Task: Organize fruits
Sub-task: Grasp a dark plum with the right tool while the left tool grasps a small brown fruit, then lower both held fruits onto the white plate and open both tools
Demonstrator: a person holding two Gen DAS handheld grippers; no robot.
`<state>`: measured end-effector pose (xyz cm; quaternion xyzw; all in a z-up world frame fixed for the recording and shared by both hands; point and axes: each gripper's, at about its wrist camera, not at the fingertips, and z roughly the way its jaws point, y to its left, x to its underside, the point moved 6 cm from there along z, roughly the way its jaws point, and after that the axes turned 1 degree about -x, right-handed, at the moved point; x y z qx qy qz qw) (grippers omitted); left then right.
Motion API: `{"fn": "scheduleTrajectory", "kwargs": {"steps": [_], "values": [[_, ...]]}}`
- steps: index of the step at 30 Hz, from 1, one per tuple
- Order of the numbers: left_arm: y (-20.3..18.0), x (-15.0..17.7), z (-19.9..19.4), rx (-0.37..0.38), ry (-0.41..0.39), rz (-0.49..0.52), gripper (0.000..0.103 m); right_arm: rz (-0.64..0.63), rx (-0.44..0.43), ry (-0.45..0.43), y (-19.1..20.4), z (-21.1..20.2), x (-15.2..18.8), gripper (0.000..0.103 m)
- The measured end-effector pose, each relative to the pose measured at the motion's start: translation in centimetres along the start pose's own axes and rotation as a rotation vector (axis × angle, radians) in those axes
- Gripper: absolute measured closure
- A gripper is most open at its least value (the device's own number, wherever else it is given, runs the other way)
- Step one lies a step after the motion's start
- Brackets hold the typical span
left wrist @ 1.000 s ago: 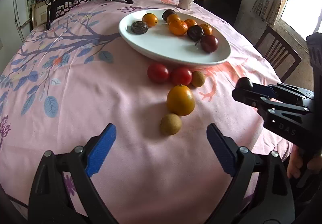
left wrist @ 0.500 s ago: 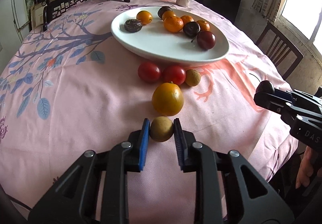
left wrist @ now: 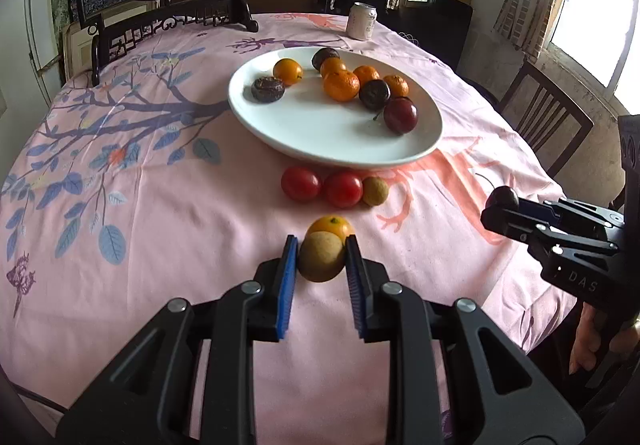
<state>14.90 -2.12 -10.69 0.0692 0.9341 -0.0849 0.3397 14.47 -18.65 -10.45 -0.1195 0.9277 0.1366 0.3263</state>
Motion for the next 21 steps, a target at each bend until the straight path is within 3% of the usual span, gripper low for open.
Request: {"fn": "scheduleTrajectory", "kwargs": {"steps": [3,8,13,16,21], "values": [[0.7,-2.6,0.3,0.005,-0.007,0.002,0.079,-0.014,0.002,-0.01,0.1,0.1,-1.3,0.074],[2.3,-8.8,2.9,-0.052,0.003,-0.013,0.079,-0.025,0.004,-0.055,-0.6,0.7,-5.8,0.074],[2.6,-14.2,7.6,-0.072,0.06,-0.04,0.079,-0.037,0.082,-0.044,-2.4,4.4,-10.9,0.074],[2.2,-15.9,10.6,-0.11,0.088,-0.03,0.079,-0.023,0.118,-0.001,-3.9,7.7,-12.3,0.074],[2.1,-16.5,13.7,-0.102,0.133,-0.058,0.079,-0.008,0.129,0.02,-5.2,10.3,-12.9,0.074]]}}
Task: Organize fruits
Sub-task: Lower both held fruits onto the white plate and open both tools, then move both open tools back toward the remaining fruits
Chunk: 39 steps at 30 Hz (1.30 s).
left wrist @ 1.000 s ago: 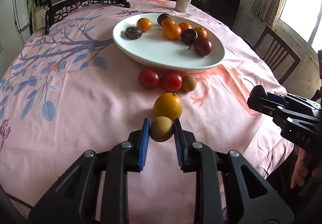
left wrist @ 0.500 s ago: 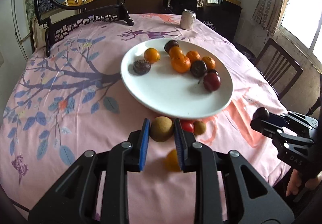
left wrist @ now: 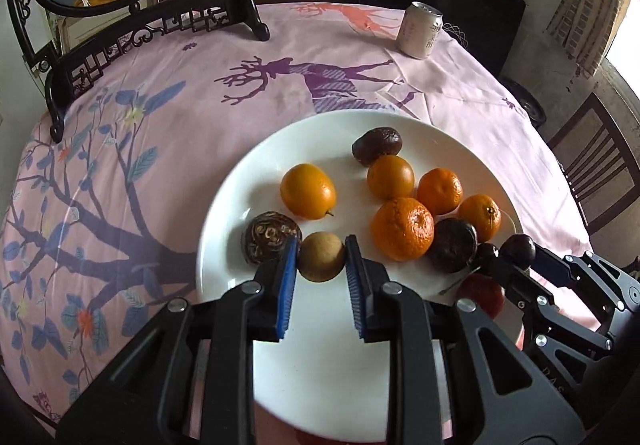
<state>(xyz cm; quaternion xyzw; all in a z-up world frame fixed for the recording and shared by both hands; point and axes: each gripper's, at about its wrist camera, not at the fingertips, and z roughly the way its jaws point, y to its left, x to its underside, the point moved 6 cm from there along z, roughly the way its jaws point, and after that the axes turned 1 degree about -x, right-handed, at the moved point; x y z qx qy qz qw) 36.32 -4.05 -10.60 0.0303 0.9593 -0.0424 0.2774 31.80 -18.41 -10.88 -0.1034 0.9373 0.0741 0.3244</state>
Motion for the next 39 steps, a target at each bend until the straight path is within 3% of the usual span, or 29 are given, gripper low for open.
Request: {"fn": "scheduleTrajectory", "kwargs": {"steps": [7,8,9,10,11,16,20,24,28,36,38,39], "values": [[-0.3,-0.1,1.1,0.002,0.008,0.0,0.079,-0.02,-0.002,-0.015,0.1,0.6,-0.3,0.071],[-0.2,-0.2,0.9,0.004,0.002,-0.009,0.075,-0.022,-0.001,-0.015,0.1,0.6,-0.3,0.064],[-0.1,-0.3,0.7,0.01,-0.005,-0.018,0.06,-0.022,-0.001,-0.012,0.1,0.6,-0.3,0.042],[-0.1,-0.3,0.2,0.014,-0.019,-0.02,0.05,-0.017,0.0,-0.019,0.1,0.4,-0.3,0.038],[0.0,-0.4,-0.4,0.007,-0.041,-0.019,0.035,-0.014,0.001,-0.026,0.1,0.2,-0.2,0.038],[-0.3,0.6,-4.0,0.025,-0.106,-0.013,0.028,-0.017,-0.012,-0.031,0.6,-1.6,0.3,0.036],[-0.2,3.0,-7.3,0.054,-0.147,-0.024,0.019,-0.023,-0.038,-0.035,1.8,-3.8,1.7,0.036],[1.1,6.6,-10.5,0.018,-0.21,-0.029,0.013,-0.036,-0.074,-0.047,3.5,-6.7,4.4,0.035],[3.1,10.9,-12.1,-0.004,-0.251,-0.048,0.011,-0.056,-0.115,-0.069,5.6,-9.0,7.8,0.011],[7.6,17.7,-11.7,-0.018,-0.194,-0.098,0.011,-0.119,-0.092,-0.038,9.1,-7.9,11.3,0.012],[8.5,18.6,-11.7,-0.026,-0.184,-0.116,0.011,-0.129,-0.103,-0.022,9.5,-7.0,11.4,0.021],[8.9,19.0,-11.8,-0.02,-0.18,-0.126,0.011,-0.135,-0.124,-0.009,9.8,-6.5,11.4,0.039]]}}
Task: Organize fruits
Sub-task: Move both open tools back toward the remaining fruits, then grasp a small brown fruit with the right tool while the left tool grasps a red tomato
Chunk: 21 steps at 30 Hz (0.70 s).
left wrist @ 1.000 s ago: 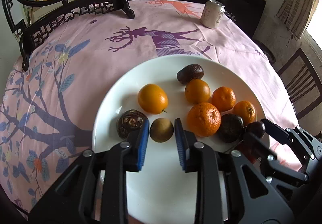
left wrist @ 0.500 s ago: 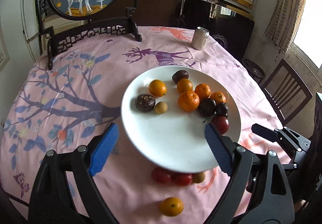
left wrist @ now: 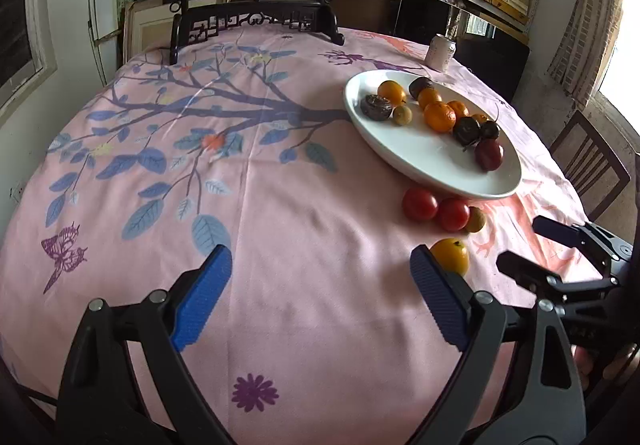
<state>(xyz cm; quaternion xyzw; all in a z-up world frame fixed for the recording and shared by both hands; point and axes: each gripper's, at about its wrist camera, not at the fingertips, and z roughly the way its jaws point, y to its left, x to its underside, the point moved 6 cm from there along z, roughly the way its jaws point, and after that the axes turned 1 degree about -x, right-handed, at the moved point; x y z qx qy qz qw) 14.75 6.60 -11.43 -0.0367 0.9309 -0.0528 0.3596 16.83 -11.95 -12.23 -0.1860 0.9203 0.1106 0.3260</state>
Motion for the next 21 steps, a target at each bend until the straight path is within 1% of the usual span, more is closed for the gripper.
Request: {"fn": "scheduleTrajectory", "kwargs": {"steps": [1,2,4,9,11,13,17,21], "values": [[0.3,0.3,-0.1,0.007,0.003,-0.009,0.011,-0.006,-0.011,0.021,0.1,0.7,-0.1,0.048],[0.5,0.5,-0.3,0.011,0.004,-0.013,0.011,-0.01,-0.007,0.037,0.1,1.3,-0.2,0.05],[0.8,0.8,-0.6,0.006,0.0,-0.012,0.011,-0.021,0.01,0.055,0.0,2.4,-0.4,0.059],[0.8,0.9,-0.9,0.016,-0.001,-0.013,0.011,-0.027,0.03,0.096,-0.6,4.7,-1.0,0.071],[0.4,1.0,-0.9,0.027,0.004,-0.007,0.011,-0.033,0.03,0.094,-0.7,5.1,-1.4,0.071],[-0.1,1.1,-0.9,0.035,0.012,0.004,0.011,-0.043,0.022,0.101,-0.5,5.1,-1.4,0.078],[-1.3,1.1,-0.4,0.049,0.028,0.031,0.011,-0.028,0.012,0.103,-0.5,3.9,-0.8,0.078],[-1.8,-0.4,1.1,0.022,0.037,0.034,0.011,-0.02,-0.002,0.068,-0.7,1.4,0.3,0.078]]}}
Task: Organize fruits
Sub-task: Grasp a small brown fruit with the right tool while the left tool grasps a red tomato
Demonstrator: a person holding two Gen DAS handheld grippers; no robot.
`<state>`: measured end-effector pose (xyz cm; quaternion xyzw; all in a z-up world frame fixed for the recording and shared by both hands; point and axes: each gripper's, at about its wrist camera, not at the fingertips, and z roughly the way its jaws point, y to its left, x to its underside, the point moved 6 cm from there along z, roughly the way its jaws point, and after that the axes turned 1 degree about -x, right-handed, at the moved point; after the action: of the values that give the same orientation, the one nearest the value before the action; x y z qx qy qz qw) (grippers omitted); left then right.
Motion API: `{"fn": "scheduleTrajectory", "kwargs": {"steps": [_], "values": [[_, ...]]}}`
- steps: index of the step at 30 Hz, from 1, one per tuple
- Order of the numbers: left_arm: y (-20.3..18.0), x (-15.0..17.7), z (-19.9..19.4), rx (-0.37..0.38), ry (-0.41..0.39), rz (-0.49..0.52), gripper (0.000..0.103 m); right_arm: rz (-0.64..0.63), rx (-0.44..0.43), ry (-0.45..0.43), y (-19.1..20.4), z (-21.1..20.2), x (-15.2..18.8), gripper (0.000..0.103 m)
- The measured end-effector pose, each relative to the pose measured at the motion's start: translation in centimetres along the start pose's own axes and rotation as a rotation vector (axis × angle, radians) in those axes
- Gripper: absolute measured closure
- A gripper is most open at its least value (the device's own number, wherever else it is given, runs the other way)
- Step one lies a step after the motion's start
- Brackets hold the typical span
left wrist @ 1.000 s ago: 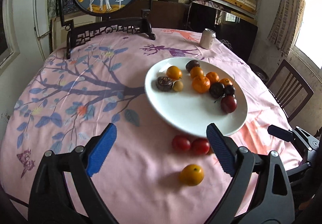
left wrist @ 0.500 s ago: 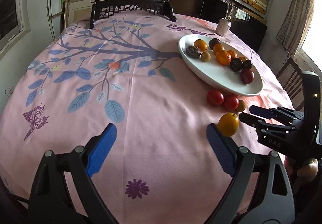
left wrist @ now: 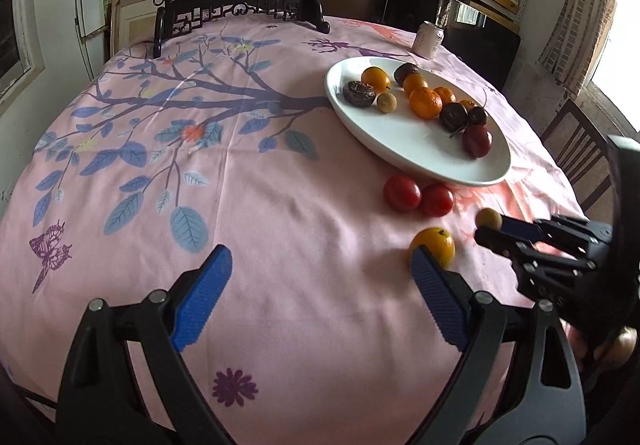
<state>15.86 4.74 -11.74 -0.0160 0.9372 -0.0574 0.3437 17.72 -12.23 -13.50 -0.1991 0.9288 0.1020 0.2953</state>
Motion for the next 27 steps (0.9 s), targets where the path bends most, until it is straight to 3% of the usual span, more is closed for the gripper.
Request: {"fn": "scheduleTrajectory", "kwargs": {"steps": [3,7,13,16,20,25,27], "values": [[-0.8,-1.6,2.4,-0.027,0.02,0.05,0.011,0.017,-0.009,-0.023,-0.4,-1.6,0.9,0.078],[-2.4,-1.8,6.3,0.015,0.129,0.109,0.012,0.054,-0.013,-0.049,-1.7,-3.3,1.5,0.078],[-5.3,-2.0,6.7,0.086,0.13,0.143,0.014,0.107,-0.03,-0.071,-3.2,-4.3,1.9,0.078],[-6.6,-2.1,7.0,0.114,0.128,0.167,0.025,0.115,-0.042,-0.074,-3.2,-4.3,2.0,0.078],[-7.7,-2.0,6.6,0.176,0.122,0.197,0.049,0.123,-0.046,-0.078,-3.5,-4.6,2.1,0.078],[-7.5,-1.9,6.2,0.184,0.108,0.203,0.054,0.133,-0.049,-0.091,-3.7,-5.1,2.1,0.078],[-7.0,-1.9,6.0,0.18,0.109,0.197,0.066,0.132,-0.051,-0.092,-3.7,-5.3,2.1,0.078]]}}
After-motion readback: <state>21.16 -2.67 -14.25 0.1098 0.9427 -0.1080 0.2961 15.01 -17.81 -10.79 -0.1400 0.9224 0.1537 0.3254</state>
